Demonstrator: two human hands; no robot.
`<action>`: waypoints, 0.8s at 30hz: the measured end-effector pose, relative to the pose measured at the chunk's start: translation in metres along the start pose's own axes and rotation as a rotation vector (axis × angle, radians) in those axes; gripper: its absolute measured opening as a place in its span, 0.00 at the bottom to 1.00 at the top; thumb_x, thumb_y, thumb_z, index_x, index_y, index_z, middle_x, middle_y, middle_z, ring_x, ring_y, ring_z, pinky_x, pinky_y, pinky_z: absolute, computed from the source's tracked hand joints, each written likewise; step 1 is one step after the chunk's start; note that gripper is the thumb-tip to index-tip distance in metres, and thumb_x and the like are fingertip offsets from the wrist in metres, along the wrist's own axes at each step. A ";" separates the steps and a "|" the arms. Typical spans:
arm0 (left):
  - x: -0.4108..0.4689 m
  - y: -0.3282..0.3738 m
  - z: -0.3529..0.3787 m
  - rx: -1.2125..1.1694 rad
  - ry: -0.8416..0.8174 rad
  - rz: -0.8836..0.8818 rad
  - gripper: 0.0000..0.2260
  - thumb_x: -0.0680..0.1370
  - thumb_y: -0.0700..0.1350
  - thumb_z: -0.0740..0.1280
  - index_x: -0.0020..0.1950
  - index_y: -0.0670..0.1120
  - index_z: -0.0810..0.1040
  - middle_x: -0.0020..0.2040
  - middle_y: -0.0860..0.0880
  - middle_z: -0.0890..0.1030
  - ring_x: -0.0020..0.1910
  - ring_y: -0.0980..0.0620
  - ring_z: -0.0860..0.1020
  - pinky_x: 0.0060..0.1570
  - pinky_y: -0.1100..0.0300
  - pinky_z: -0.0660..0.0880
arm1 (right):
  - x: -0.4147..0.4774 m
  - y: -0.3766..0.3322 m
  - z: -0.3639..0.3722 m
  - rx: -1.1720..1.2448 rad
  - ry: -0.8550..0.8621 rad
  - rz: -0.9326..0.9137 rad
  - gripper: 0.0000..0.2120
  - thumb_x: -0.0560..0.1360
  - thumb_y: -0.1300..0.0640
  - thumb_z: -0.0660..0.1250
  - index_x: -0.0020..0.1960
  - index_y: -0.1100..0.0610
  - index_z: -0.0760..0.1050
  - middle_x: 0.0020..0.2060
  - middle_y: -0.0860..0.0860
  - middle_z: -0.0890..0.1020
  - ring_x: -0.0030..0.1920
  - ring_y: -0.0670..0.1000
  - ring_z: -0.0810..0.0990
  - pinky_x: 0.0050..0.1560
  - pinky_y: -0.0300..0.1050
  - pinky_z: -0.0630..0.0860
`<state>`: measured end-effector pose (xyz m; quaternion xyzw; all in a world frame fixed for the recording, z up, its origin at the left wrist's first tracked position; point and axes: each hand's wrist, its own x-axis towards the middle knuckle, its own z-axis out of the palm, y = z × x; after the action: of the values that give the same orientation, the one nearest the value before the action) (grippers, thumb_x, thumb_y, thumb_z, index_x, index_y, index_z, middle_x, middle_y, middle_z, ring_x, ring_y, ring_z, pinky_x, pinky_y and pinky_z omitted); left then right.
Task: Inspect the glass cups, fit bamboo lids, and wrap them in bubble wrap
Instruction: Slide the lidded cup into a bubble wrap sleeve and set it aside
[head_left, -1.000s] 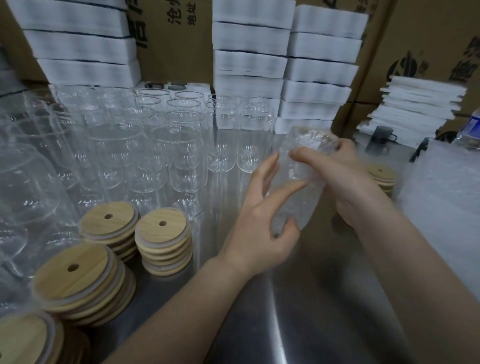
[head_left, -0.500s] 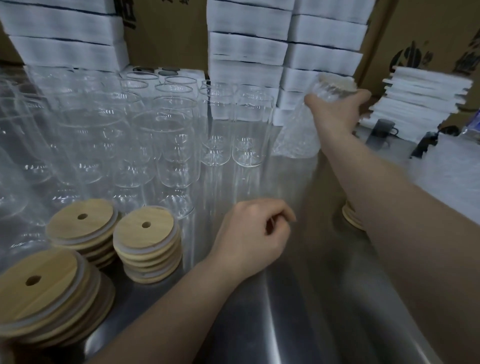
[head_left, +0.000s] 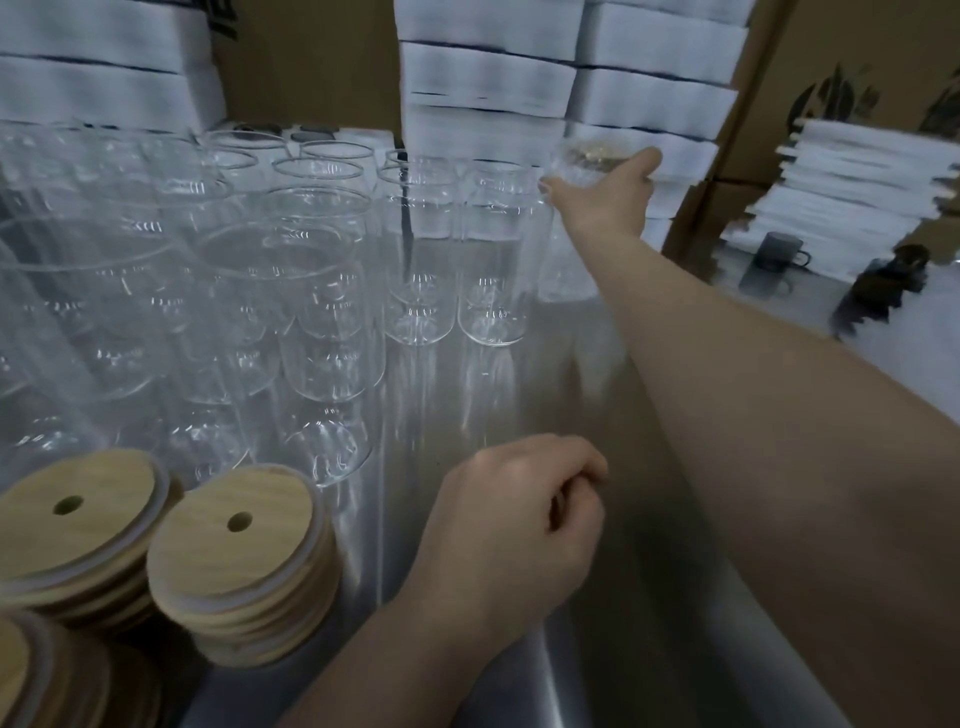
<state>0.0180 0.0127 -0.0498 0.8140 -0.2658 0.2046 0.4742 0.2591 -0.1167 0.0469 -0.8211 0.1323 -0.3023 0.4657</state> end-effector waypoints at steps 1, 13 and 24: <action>0.000 0.000 0.000 0.001 -0.003 0.001 0.12 0.72 0.48 0.58 0.43 0.50 0.81 0.38 0.55 0.81 0.37 0.56 0.79 0.38 0.54 0.76 | 0.001 0.002 0.003 -0.014 -0.010 0.002 0.43 0.69 0.46 0.76 0.71 0.59 0.54 0.66 0.57 0.67 0.63 0.60 0.73 0.62 0.49 0.72; 0.001 -0.002 0.002 0.014 -0.006 -0.003 0.12 0.72 0.47 0.58 0.44 0.50 0.81 0.37 0.55 0.80 0.36 0.57 0.78 0.37 0.55 0.75 | 0.012 0.005 0.010 -0.138 -0.138 0.132 0.49 0.70 0.44 0.75 0.75 0.57 0.46 0.67 0.57 0.68 0.68 0.61 0.66 0.56 0.50 0.67; 0.000 -0.003 0.003 -0.007 0.013 -0.018 0.08 0.72 0.47 0.60 0.47 0.53 0.77 0.39 0.57 0.79 0.34 0.58 0.76 0.36 0.57 0.74 | 0.011 0.010 -0.002 -0.203 -0.126 0.107 0.51 0.68 0.42 0.76 0.75 0.57 0.47 0.68 0.58 0.68 0.69 0.60 0.64 0.60 0.53 0.68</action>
<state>0.0204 0.0112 -0.0533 0.8134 -0.2562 0.2046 0.4805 0.2667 -0.1289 0.0438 -0.8732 0.1762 -0.2101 0.4029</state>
